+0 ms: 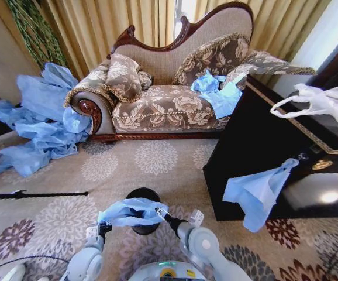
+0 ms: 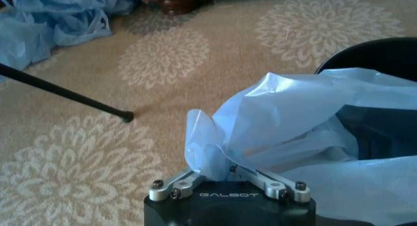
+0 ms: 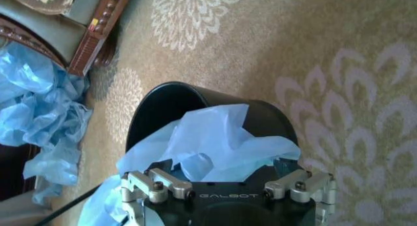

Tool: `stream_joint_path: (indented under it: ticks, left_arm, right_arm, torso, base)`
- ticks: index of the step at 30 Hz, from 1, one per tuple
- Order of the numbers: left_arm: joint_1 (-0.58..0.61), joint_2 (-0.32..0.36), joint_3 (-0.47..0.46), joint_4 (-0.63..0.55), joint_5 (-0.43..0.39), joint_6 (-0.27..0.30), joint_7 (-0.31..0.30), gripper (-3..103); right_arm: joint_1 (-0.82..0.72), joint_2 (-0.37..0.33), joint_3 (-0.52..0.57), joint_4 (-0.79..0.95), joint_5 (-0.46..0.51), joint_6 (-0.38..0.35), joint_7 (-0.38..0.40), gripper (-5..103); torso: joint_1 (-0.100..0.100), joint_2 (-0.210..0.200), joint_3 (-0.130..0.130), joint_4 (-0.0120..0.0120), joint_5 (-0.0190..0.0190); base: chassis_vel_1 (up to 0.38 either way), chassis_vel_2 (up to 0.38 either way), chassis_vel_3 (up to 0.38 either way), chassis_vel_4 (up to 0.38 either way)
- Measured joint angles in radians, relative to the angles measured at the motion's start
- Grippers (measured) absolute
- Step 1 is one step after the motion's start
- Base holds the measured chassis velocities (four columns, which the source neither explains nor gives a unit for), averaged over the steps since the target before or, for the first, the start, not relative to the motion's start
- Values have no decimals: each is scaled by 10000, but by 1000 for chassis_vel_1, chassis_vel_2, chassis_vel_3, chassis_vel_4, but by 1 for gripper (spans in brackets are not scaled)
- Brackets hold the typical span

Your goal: Place a garbage bag over the trash bin.

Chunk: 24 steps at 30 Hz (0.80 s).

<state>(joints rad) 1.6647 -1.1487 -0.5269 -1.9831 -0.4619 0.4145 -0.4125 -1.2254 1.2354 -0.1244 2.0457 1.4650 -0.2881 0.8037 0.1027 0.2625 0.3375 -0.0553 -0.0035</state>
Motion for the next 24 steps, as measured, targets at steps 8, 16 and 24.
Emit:
stream_joint_path:
  ticks: [8,16,24]
  left_arm:
    - [-104,18,38,12,-97,0,20,0]
    - [-160,47,34,42,-177,-2,20,0]
    - [-189,49,26,110,-169,-45,20,0]
  right_arm:
    - [-102,-187,-186,-75,-631,-315,-550,100]
    - [110,110,-246,-907,-1477,-309,-1140,95]
    - [47,186,-182,-1092,-1619,-249,-1424,74]
  torso:
    - [0,0,0,-1,0]
    - [0,0,0,0,1]
    - [0,0,0,0,0]
  base:
    - [0,0,0,0]
    - [0,0,0,0]
    - [0,0,0,0]
